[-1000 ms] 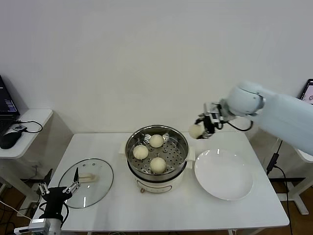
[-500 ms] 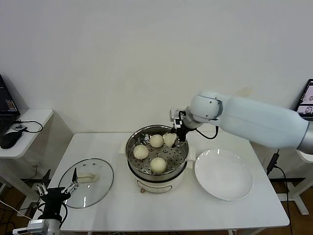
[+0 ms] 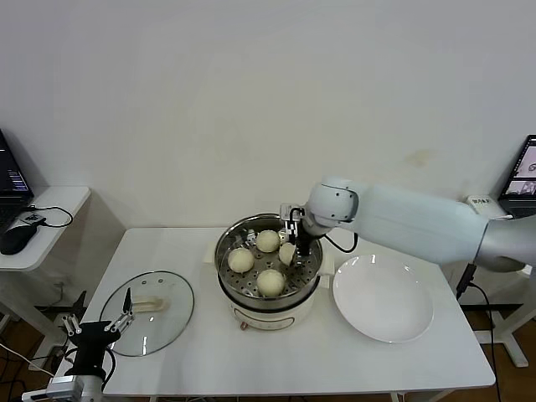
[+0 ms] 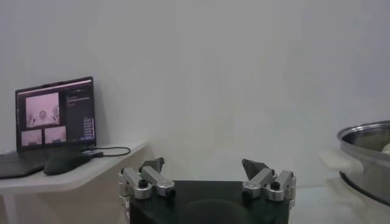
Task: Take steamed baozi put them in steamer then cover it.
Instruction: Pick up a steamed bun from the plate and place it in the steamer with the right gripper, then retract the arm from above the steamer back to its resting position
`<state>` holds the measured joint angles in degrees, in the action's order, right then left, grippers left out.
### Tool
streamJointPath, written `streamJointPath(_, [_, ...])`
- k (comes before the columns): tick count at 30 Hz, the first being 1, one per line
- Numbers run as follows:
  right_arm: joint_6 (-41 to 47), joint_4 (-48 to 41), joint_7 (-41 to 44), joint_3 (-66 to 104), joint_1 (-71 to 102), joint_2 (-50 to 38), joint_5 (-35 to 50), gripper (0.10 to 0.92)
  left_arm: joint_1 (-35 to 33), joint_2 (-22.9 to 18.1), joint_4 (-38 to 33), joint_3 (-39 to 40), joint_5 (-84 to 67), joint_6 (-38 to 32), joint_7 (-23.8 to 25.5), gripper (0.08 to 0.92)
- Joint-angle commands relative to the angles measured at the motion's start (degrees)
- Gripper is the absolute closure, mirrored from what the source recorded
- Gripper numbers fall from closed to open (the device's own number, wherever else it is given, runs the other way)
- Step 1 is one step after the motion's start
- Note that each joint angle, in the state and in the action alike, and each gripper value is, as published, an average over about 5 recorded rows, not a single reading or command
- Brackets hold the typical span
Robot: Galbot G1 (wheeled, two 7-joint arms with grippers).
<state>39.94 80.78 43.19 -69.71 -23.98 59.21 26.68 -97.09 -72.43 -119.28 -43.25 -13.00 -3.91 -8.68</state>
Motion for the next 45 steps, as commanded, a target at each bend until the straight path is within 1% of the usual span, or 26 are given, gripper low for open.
streamJointPath(1, [0.85, -1.51, -0.44, 0.43, 2.15, 0.91, -0.91, 0.415, 0.05, 0.06, 0.02, -0.03, -0.04, 0.00, 0.02, 0.177])
streamJointPath(5, [0.70, -0.69, -0.55, 1.34, 1.59, -0.10, -1.32, 0.388, 0.14, 0.13, 0.07, -0.17, -0.15, 0.02, -0.01, 0.177])
streamJointPath(10, [0.67, 2.45, -0.34, 3.93, -0.02, -3.36, -0.73, 0.259, 0.16, 0.20, -0.12, -0.37, -0.28, 0.09, -0.05, 0.177])
streamJointPath(12, [0.91, 4.64, -0.54, 5.29, -0.63, -5.38, 0.20, 0.223, 0.17, 0.24, -0.28, -0.49, -0.36, 0.16, -0.04, 0.177])
streamJointPath(15, [1.12, 9.53, -2.35, 7.70, -0.79, -9.45, 2.08, 0.205, 0.22, 0.29, -0.46, -0.63, -0.47, 0.25, -0.04, 0.177])
streamJointPath(17, [0.61, 13.29, -6.22, 9.48, -0.06, -12.92, 4.02, 0.203, 0.24, 0.30, -0.58, -0.66, -0.53, 0.27, -0.04, 0.177])
streamJointPath(21, [-3.18, 20.61, -23.75, 16.88, 8.02, -21.43, 10.42, 0.203, 0.24, 0.34, -0.62, -0.69, -0.83, 0.21, 0.00, 0.177])
streamJointPath(22, [-4.90, 22.51, -28.38, 20.27, 12.61, -23.87, 11.13, 0.202, 0.28, 0.34, -0.58, -0.73, -0.94, 0.21, -0.04, 0.177])
streamJointPath(24, [-9.38, 25.49, -34.69, 29.11, 23.39, -27.92, 10.13, 0.202, 0.36, 0.28, -0.46, -0.80, -1.09, 0.24, -0.22, 0.177])
streamJointPath(26, [-14.54, 27.63, -38.83, 40.54, 37.07, -30.34, 7.83, 0.203, 0.44, 0.22, -0.27, -0.79, -1.16, 0.25, -0.37, 0.177])
streamJointPath(28, [-20.16, 29.05, -41.20, 54.82, 52.44, -30.76, 4.65, 0.203, 0.46, 0.20, -0.08, -0.64, -1.17, 0.17, -0.40, 0.177])
streamJointPath(31, [-28.95, 29.54, -42.82, 73.25, 72.51, -26.94, -0.87, 0.202, 0.43, 0.24, 0.14, -0.07, -1.43, -0.07, -0.34, 0.177])
streamJointPath(35, [-41.55, 27.84, -41.26, 90.03, 89.92, -16.33, -8.15, 0.203, 0.34, 0.33, 0.31, 1.20, -1.56, -0.36, -0.50, 0.177])
streamJointPath(40, [-52.55, 24.84, -35.71, 103.91, 100.42, -0.05, -14.06, 0.202, 0.56, -0.08, 1.02, 2.53, 0.59, -0.40, -0.82, 0.177])
streamJointPath(43, [-55.87, 23.93, -32.20, 110.36, 104.34, 8.65, -14.32, 0.203, 0.91, -0.47, 2.61, 2.93, 5.49, -0.60, -1.44, 0.177])
streamJointPath(45, [-56.55, 24.18, -30.15, 113.02, 106.42, 12.85, -13.93, 0.203, 1.41, -0.53, 4.48, 2.75, 11.93, -0.93, -2.05, 0.177])
